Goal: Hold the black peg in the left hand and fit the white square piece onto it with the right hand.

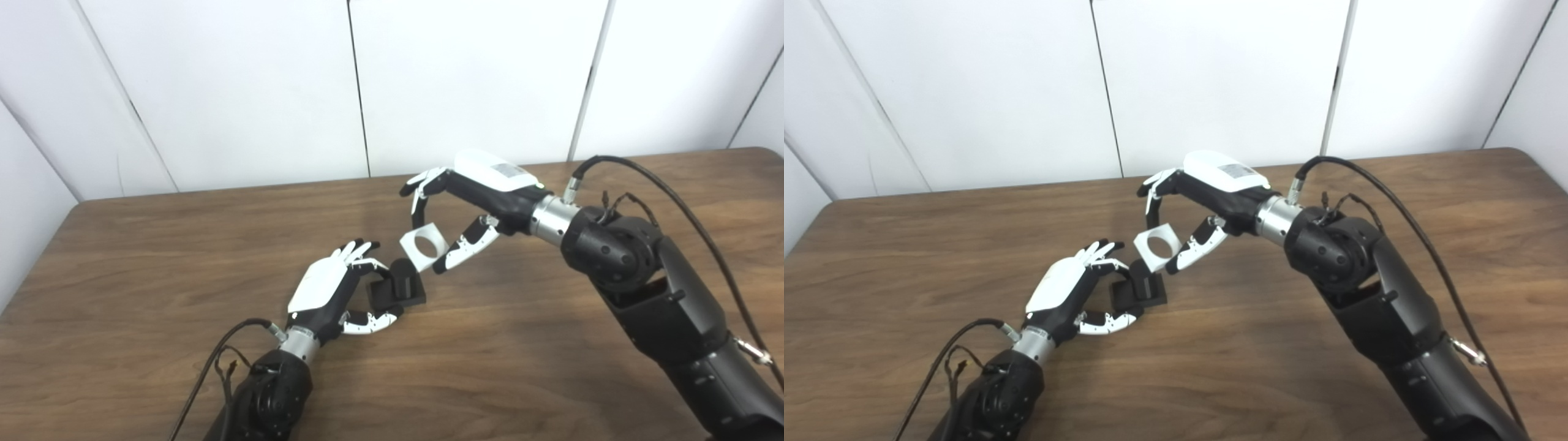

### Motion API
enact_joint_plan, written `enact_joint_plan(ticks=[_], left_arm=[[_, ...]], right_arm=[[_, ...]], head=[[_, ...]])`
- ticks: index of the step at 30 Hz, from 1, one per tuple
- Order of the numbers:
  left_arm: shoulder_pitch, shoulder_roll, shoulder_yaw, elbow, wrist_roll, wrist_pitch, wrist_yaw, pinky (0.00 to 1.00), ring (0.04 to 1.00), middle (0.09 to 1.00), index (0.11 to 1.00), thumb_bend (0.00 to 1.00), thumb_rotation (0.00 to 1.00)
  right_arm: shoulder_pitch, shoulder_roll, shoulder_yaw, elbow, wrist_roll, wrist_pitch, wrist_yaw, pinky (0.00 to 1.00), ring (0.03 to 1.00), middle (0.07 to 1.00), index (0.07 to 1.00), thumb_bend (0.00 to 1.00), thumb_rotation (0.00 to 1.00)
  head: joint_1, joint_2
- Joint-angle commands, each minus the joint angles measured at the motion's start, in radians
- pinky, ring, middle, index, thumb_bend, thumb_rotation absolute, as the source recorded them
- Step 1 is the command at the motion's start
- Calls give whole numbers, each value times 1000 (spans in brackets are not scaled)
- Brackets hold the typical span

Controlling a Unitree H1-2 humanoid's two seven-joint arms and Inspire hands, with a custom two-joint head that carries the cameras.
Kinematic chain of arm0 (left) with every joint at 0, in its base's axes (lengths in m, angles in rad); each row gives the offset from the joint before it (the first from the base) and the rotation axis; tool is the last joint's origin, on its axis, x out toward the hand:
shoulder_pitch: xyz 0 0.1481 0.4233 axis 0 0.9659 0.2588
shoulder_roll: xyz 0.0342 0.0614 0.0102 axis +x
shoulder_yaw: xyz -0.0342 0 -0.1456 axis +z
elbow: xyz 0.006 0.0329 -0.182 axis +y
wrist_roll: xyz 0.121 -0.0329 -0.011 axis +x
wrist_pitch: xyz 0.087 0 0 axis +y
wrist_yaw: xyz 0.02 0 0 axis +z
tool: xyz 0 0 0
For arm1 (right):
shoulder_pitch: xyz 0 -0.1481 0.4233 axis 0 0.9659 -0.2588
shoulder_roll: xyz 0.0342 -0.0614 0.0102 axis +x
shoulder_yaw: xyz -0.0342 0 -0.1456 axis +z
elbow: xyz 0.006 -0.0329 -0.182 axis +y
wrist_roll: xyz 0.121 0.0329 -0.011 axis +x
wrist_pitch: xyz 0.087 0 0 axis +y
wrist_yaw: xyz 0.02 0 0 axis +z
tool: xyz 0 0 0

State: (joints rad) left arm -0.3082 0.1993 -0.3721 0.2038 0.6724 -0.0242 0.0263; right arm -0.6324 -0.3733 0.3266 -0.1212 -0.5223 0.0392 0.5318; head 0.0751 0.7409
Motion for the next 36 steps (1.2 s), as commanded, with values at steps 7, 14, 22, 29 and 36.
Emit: enact_joint_plan(ticks=[7, 14, 22, 29, 36], left_arm=[[-28, -5, -17, 18, 20, 6, -14, 1000, 1000, 950, 609, 823, 249], [-29, -7, -22, 19, 23, 5, -11, 1000, 1000, 951, 607, 821, 257], [-28, -10, -24, 16, 23, 10, -8, 1000, 1000, 951, 608, 817, 271], [-26, -12, -24, 13, 22, 14, -9, 1000, 1000, 953, 609, 818, 264], [-24, -14, -23, 6, 24, 20, -11, 1000, 1000, 953, 609, 818, 262]], right_arm=[[-122, 15, 32, 55, -15, -24, 7, 811, 867, 809, 479, 521, 137], [-187, 19, 68, 90, -28, 0, 65, 820, 866, 805, 480, 522, 134], [-246, 13, 80, 150, -29, -22, 99, 851, 879, 816, 480, 520, 137], [-255, 6, 96, 158, -34, -26, 123, 854, 875, 812, 481, 520, 137], [-253, 4, 105, 164, -36, -25, 135, 853, 867, 811, 481, 521, 136]], head=[[4, 3], [10, 6], [12, 10], [10, 14], [13, 19]])
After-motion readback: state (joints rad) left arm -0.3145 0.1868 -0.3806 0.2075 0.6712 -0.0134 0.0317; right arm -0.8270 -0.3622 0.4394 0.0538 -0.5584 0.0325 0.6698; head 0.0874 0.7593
